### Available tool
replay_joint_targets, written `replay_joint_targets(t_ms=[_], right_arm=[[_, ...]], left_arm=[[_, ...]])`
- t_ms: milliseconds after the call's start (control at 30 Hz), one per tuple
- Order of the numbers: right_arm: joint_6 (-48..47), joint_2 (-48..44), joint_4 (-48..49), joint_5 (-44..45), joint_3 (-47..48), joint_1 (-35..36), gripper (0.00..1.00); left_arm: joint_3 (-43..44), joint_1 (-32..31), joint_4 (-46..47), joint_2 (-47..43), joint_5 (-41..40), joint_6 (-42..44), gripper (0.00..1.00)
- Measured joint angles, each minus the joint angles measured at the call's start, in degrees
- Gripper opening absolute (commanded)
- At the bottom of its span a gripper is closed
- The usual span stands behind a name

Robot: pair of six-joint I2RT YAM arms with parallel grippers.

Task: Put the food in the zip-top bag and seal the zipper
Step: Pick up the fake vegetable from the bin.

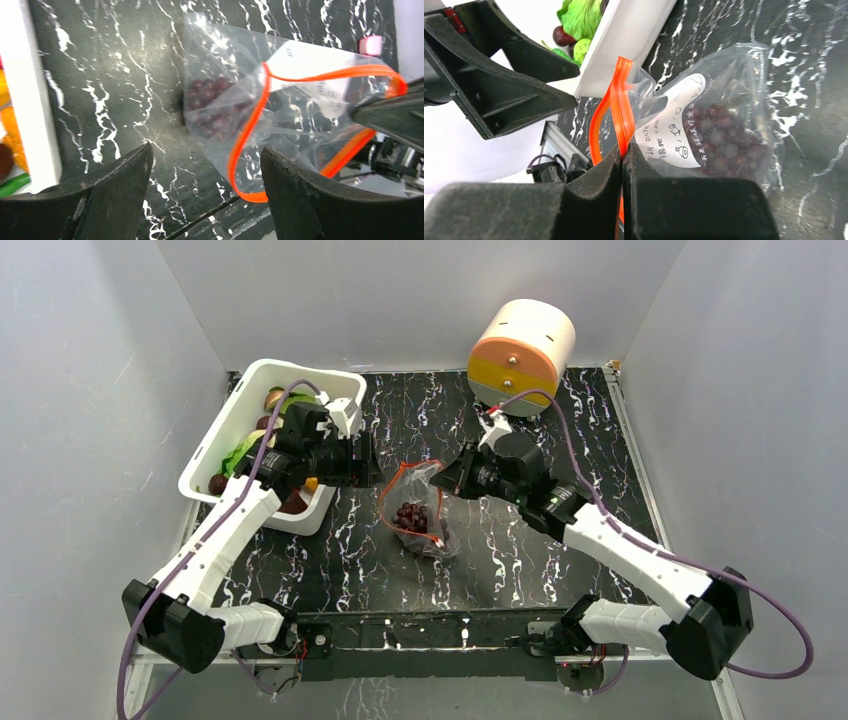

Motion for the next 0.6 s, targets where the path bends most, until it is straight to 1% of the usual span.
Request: replay_joint_targets(t_ms=[67, 267, 400, 600], right_arm=[[-0.6, -1.9, -2.0, 2.5, 0.1, 0.0, 0.0], [-1.0, -8.6, -8.0, 9.4, 1.0, 0.0, 0.0], [-1.0, -11.9, -10.2, 12.0, 1.7, 0.0, 0.0], [-2.1, -14.0, -11.0, 13.5, 0.8, 0.0, 0.0]], left_arm=[[0.7, 0.0, -0.2, 0.0, -2.0, 0.3, 0.79], [3.5, 0.0, -0.3, -0.2, -12.2, 1.3, 0.82], [5.5, 0.0, -0.7, 0.2, -18.6, 2.1, 0.82], [8.6, 0.5, -0.4, 4.7, -25.2, 2.9, 0.82]])
